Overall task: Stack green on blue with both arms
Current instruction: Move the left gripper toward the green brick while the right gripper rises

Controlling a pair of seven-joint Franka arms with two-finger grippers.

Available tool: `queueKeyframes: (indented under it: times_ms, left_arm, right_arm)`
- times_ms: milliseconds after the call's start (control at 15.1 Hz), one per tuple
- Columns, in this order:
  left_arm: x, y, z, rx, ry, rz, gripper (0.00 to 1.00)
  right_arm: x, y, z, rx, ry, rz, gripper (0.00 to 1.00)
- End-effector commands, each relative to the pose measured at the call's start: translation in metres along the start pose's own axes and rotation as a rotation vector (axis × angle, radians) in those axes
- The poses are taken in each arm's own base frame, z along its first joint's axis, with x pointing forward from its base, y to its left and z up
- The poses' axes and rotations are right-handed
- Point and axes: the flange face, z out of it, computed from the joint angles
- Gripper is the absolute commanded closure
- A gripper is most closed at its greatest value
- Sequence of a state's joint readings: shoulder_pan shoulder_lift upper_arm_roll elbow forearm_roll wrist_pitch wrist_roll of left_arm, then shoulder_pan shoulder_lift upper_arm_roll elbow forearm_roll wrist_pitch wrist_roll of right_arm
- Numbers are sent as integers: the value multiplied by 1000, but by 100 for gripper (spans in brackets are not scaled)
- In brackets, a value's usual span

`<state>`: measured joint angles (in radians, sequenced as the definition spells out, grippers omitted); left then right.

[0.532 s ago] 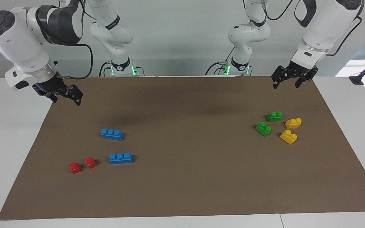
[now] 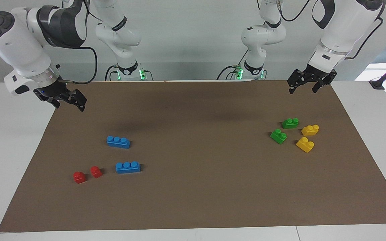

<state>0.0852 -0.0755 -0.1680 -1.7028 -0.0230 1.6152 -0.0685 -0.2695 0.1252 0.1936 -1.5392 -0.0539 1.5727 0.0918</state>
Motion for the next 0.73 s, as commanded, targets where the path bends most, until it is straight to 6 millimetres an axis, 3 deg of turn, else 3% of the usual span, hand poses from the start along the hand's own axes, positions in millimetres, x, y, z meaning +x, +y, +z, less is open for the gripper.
queueKeyframes:
  times_ms: [0,199,465,664]
  left_arm:
    - [-5,-6,0,-12,14,-69,0]
    - [-12,-3,20,-9,24,-173,0]
    - [-12,-4,63,-15,35,-344,0]
    - [-9,3,90,-28,34,-474,0]
  right_arm:
    - [-9,3,3,-5,-5,-7,0]
    - [-9,5,7,-5,-11,-3,0]
    - [-4,6,8,1,19,31,2]
    - [-1,2,12,28,9,213,5]
